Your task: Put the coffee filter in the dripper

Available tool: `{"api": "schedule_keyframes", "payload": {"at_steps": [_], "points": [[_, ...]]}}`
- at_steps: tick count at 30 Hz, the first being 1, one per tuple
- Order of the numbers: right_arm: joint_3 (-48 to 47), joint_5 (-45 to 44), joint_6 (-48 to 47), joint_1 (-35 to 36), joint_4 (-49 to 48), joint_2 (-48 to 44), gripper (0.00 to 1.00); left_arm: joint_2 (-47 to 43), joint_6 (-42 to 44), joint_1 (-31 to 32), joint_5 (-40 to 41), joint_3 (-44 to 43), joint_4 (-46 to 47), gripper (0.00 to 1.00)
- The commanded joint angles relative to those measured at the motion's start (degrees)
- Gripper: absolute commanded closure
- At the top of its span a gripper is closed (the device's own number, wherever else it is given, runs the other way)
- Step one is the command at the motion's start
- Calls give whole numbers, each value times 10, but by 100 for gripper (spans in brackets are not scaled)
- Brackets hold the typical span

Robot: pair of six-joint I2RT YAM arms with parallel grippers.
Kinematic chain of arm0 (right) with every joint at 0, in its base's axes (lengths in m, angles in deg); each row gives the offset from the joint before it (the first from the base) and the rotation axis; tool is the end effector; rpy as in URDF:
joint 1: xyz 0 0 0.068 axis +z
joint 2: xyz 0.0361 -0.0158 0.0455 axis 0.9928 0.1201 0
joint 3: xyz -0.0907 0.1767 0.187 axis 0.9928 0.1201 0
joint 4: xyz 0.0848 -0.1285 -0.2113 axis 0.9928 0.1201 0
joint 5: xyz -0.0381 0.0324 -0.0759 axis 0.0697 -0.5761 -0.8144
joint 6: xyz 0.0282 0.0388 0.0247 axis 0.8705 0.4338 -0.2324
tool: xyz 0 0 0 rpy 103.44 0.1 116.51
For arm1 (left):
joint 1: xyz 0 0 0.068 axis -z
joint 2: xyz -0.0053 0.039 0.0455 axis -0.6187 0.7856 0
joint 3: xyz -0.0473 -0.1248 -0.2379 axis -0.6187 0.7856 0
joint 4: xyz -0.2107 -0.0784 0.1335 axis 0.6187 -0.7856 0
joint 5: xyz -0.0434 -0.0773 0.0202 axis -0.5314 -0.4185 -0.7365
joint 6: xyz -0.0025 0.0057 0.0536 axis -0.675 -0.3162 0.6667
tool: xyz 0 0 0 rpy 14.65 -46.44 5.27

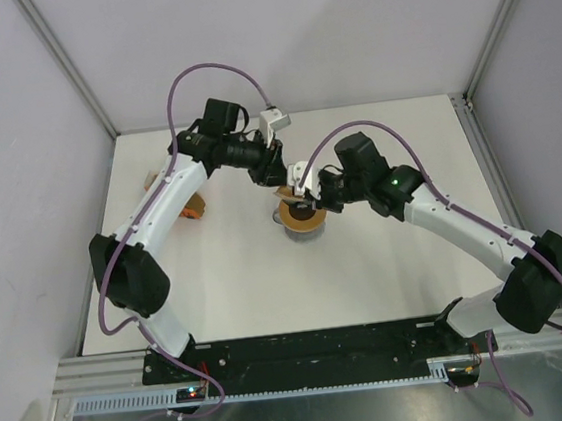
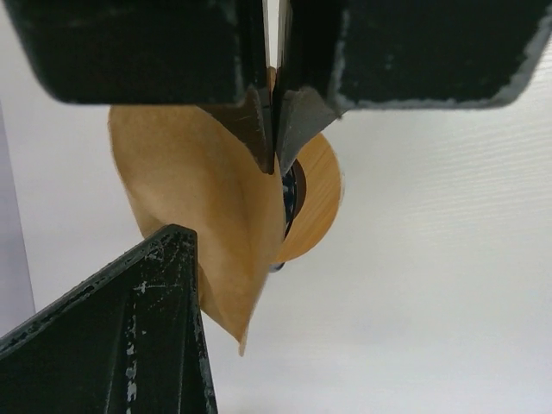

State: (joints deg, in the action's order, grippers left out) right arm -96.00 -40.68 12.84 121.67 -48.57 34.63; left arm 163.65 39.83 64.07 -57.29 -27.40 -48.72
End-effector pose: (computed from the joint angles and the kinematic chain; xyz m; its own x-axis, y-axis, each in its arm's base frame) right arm 0.2342 0.2064 0.3327 0.2669 -0.5894 -0.7625 -0.9127 0.0995 -0.3963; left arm 0.3268 -0.1875 0.3532 -0.4102 0.4240 -0.8074 0.9077 0.2756 -0.3164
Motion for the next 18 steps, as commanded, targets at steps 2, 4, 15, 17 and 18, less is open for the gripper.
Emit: {"api": "schedule_keyframes", "payload": {"at_steps": [2,4,15,17,18], "points": [[-49,21,-9,7,23,-19,99,-7,-2,-1,54,-32,8,56],[-62,30,-11,7,39,-13,100,-10,2,0,61,-33,8,51],[-180,38,-22,9,160,64,100,-40,38,7,74,-31,7,31],[-197,30,-29,11,186,75,100,-44,44,8,73,-27,7,29],[-202,23,-32,13,194,78,100,-46,47,8,73,-25,7,29]]}}
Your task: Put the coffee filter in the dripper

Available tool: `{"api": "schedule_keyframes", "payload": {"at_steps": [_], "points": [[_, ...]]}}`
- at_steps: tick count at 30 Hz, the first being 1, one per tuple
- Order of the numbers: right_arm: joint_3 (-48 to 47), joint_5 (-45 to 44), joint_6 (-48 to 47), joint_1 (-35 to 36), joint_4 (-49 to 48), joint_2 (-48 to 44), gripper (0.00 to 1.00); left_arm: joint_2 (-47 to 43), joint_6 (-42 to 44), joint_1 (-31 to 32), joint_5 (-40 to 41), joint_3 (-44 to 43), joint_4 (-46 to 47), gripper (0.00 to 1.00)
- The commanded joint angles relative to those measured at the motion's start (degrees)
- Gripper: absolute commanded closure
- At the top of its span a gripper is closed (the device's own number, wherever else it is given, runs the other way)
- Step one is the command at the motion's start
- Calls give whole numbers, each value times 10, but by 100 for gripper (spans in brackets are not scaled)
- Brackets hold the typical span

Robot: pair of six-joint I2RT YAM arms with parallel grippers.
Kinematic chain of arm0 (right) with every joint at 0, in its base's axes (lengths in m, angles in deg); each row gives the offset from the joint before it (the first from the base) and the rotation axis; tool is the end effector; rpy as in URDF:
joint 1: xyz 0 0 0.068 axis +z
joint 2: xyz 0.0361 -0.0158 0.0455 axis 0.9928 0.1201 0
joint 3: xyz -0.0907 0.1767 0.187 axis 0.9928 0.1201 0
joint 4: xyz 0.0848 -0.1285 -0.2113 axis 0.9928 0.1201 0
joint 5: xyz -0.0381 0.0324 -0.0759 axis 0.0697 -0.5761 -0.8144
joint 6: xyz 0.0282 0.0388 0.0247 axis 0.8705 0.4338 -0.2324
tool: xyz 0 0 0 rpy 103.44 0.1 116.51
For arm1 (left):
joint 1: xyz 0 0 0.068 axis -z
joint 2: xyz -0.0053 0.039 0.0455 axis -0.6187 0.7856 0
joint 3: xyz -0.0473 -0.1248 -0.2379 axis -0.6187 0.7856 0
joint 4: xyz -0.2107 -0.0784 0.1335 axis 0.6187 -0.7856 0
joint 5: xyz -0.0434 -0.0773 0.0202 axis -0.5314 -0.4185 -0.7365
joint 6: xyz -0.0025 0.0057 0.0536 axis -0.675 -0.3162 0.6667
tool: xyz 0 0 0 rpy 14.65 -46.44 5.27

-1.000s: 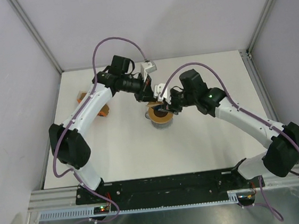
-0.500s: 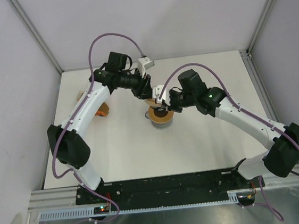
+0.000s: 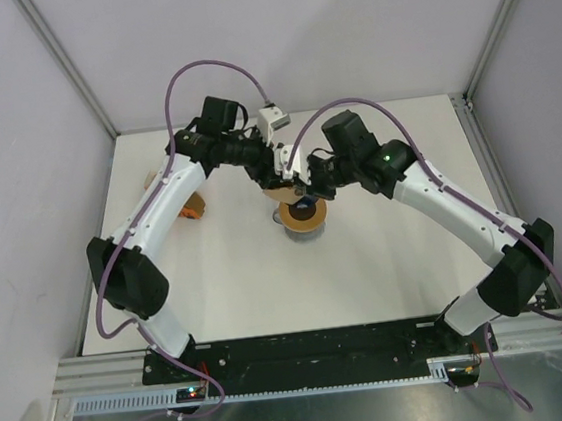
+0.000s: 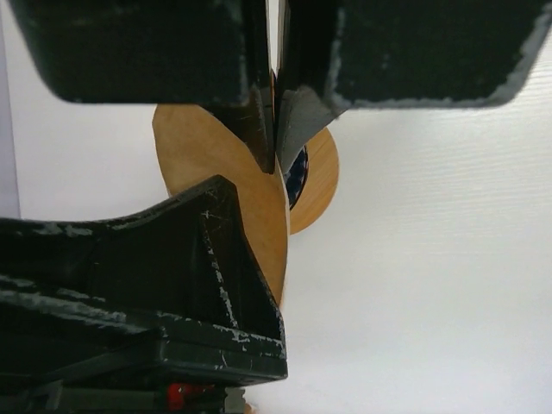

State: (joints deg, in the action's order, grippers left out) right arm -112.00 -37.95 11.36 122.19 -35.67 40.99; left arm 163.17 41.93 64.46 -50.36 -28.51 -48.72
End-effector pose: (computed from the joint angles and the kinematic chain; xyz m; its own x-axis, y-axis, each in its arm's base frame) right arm 0.2453 0.2211 0.3737 0.2715 -0.5888 -0.7613 -0.9324 0.0352 -0.3597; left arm 0.3272 -0.1871 0.3601 -0.3589 0.4605 -0.8119 0.9148 0.3464 -0.2079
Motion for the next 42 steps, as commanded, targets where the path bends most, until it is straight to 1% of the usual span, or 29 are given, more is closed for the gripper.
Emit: {"api": "schedule_keyframes", "payload": {"at_steps": [1,2,3,4,5,6,7,9,11,15,17,22,28,30,33,38,40,42], "points": [[-42,-12,-21,11,70,16,100,-42,28,4,3,-13,7,29],[-40,-22,-24,15,73,15,100,-43,30,4,2,-12,7,31],[-38,-30,-26,18,74,15,100,-42,32,5,3,-12,7,37],[-36,-37,-28,21,75,14,100,-41,33,7,10,-12,7,43],[-35,-41,-29,23,77,14,100,-39,34,8,16,-11,7,54],[-35,-44,-30,24,79,13,100,-38,34,9,27,-13,7,62],[-35,-46,-30,24,81,13,100,-34,34,10,36,-14,8,67],[-34,-50,-30,26,83,11,100,-27,33,10,62,-25,7,72],[-33,-55,-31,26,84,9,100,-19,31,10,84,-36,8,72],[-29,-63,-34,26,85,3,100,-10,26,10,91,-51,9,70],[-25,-67,-36,26,85,1,100,-11,24,10,80,-55,9,65],[-28,-74,-45,26,81,5,100,-29,19,10,29,-43,7,46],[-50,-76,-56,22,91,25,100,-48,10,9,-18,-16,6,36],[-51,-75,-56,19,93,27,100,-55,15,9,-45,-14,-3,32],[-45,-57,-55,12,88,19,100,-62,29,5,-88,-9,-20,28],[-6,14,-45,-12,43,-21,100,-68,38,-17,-176,0,-25,24],[1,36,-41,-20,33,-28,100,-71,49,-16,-177,2,-26,24],[2,46,-39,-24,30,-27,100,-70,55,-7,-156,5,-26,24]]}}
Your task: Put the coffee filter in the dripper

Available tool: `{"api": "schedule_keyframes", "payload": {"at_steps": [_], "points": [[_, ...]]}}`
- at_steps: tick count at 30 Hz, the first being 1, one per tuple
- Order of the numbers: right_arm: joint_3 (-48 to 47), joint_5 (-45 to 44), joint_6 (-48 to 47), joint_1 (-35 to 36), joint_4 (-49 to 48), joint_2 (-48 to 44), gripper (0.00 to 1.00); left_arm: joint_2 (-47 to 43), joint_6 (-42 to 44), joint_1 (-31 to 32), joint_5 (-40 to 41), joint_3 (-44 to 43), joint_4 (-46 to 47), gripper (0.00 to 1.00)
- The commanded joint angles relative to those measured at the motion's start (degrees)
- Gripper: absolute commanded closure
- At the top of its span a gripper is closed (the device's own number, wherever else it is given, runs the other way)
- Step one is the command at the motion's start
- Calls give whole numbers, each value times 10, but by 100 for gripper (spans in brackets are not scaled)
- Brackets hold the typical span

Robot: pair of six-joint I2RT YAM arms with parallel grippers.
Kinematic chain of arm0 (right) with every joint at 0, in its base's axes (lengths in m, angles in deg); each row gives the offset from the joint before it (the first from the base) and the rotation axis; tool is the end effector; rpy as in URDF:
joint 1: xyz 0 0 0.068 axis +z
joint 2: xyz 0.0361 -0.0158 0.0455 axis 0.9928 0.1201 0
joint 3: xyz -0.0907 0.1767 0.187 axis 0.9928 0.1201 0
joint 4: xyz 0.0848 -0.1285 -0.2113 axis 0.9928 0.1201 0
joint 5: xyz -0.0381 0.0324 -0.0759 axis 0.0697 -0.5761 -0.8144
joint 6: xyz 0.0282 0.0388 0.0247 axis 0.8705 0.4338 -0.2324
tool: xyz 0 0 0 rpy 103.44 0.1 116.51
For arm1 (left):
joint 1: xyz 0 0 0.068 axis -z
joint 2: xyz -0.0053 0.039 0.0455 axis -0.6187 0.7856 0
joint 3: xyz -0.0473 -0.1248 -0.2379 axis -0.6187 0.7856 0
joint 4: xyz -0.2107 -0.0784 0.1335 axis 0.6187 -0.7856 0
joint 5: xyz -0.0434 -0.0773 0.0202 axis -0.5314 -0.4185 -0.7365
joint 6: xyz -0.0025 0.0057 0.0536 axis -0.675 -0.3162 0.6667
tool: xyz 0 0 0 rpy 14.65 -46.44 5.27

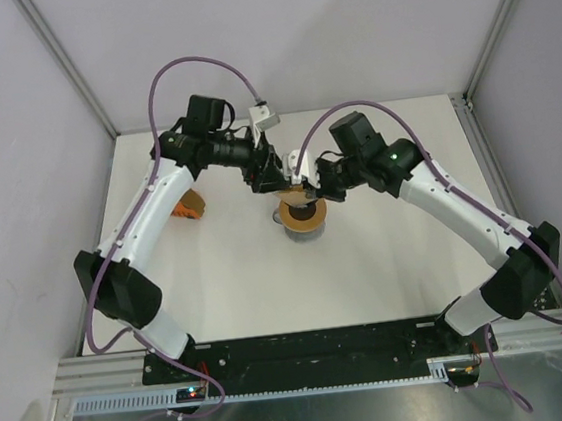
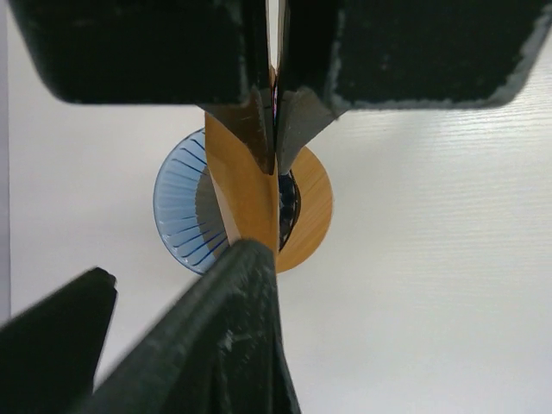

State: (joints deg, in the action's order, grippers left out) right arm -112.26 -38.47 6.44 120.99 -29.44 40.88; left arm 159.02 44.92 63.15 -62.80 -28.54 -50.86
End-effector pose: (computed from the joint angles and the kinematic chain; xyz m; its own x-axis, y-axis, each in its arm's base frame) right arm 0.2439 0.2109 0.3670 0.2783 -0.6475 -0.7094 -0.9358 -0.0163 -0.3522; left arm 0.3061 -0.1736 0.3866 -0.2831 0.3860 -0.8780 0.9575 0.1669 -0.2353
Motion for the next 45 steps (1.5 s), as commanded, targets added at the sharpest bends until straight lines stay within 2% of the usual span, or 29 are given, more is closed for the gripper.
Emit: {"api": "schedule_keyframes", "payload": {"at_steps": [1,6,10,18,26,31,37,45], "points": [[5,55,11,-12,-33,-26,100,-25,27,12,-18,6,-4,25],[6,69,13,-13,-35,-23,100,-10,30,24,38,-4,-4,36],[6,74,11,-12,-32,-22,100,1,26,24,41,-15,-4,42],[6,71,8,-12,-18,-15,100,2,4,21,-19,-51,-3,36],[6,71,4,-12,-18,-14,100,5,5,21,0,-49,-4,35],[6,70,1,-12,-15,-15,100,0,30,30,53,-23,-4,38],[6,74,-2,-7,-16,-12,100,17,37,34,109,-45,-4,50],[6,62,-6,-8,-11,-13,100,6,57,35,61,-10,-10,54]]}}
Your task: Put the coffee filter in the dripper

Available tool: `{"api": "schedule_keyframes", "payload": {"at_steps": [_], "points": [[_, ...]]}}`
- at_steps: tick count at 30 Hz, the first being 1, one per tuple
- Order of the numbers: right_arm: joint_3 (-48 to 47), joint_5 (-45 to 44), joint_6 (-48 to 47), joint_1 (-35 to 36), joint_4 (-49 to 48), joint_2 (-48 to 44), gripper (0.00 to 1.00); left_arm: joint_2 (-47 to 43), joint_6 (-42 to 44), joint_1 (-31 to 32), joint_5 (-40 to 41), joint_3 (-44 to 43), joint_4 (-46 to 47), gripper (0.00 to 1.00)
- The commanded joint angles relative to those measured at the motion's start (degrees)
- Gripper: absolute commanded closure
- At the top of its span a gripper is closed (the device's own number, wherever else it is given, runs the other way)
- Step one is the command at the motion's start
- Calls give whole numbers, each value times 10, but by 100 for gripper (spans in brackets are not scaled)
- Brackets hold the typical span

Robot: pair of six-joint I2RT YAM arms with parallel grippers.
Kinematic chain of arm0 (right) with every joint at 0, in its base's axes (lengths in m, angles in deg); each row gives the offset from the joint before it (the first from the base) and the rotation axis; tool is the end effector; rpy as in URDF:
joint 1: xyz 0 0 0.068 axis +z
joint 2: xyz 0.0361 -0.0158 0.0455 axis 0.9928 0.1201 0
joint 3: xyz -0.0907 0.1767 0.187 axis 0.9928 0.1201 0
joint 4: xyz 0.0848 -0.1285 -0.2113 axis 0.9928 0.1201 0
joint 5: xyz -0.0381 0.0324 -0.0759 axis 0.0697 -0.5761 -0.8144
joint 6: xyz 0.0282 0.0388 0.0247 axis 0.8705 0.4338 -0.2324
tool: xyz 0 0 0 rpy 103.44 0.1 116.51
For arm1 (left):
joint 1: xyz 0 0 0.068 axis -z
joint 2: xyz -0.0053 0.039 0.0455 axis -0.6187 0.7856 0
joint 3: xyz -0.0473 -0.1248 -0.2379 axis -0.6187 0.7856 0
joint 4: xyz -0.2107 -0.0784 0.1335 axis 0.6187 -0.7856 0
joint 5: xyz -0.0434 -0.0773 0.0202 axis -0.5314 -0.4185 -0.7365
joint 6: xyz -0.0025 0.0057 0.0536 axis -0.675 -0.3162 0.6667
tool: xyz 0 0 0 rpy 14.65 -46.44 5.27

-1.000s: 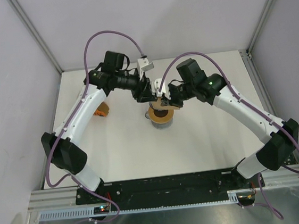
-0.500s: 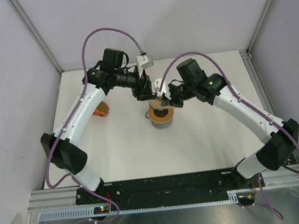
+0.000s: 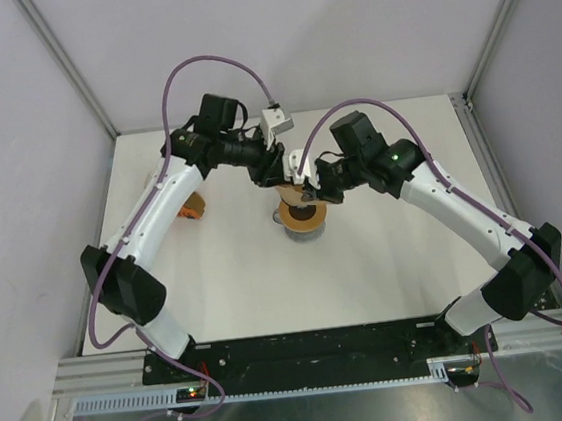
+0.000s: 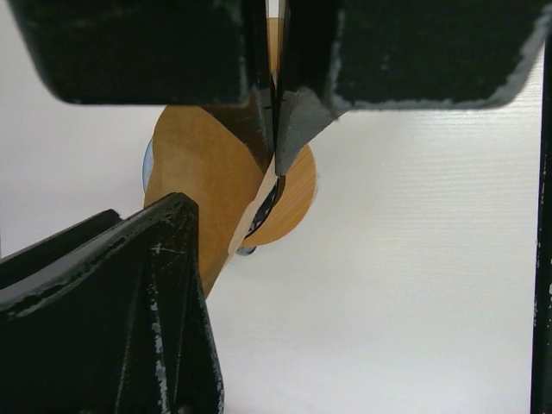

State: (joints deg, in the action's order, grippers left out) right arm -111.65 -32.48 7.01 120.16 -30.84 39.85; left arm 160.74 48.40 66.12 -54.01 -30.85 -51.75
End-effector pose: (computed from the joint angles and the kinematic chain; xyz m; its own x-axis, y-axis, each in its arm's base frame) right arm 0.2415 0.2072 0.3722 0.2937 -0.5742 -0.7642 -0.9429 -0.0429 -0.3302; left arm 0.3070 -0.1906 0.3850 -0.2123 0.4682 -0.8577 0.9689 0.2149 -0.1225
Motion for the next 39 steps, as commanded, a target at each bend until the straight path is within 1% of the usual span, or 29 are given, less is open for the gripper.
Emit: {"api": "schedule_keyframes", "payload": {"at_steps": [1,3,4,5,6,8,12,18,21,30,36,39], "points": [[0,-1,-14,-1,2,-2,100,-12,25,5,-29,17,-2,56],[-2,-10,-22,-1,0,-2,100,-9,25,5,-24,20,-2,69],[-5,-19,-27,0,-1,-2,100,-5,21,5,-18,18,-2,82],[-8,-26,-32,2,-1,-1,100,-2,17,4,-13,15,-2,91],[-12,-37,-35,4,1,0,100,3,10,4,-6,11,-3,95],[-24,-58,-46,11,11,5,100,12,-2,3,9,1,-2,99],[-49,-81,-69,24,44,25,100,20,-26,2,45,0,6,100],[-64,-74,-79,27,60,46,100,15,-62,2,115,25,49,100],[-76,-73,-81,28,70,58,100,9,-71,3,136,38,71,100],[-83,-77,-86,28,77,71,100,10,-76,4,130,83,96,96],[-80,-70,-86,27,79,85,100,2,-74,4,137,95,106,88],[-83,-70,-82,26,81,94,100,4,-74,4,133,96,107,86]]}}
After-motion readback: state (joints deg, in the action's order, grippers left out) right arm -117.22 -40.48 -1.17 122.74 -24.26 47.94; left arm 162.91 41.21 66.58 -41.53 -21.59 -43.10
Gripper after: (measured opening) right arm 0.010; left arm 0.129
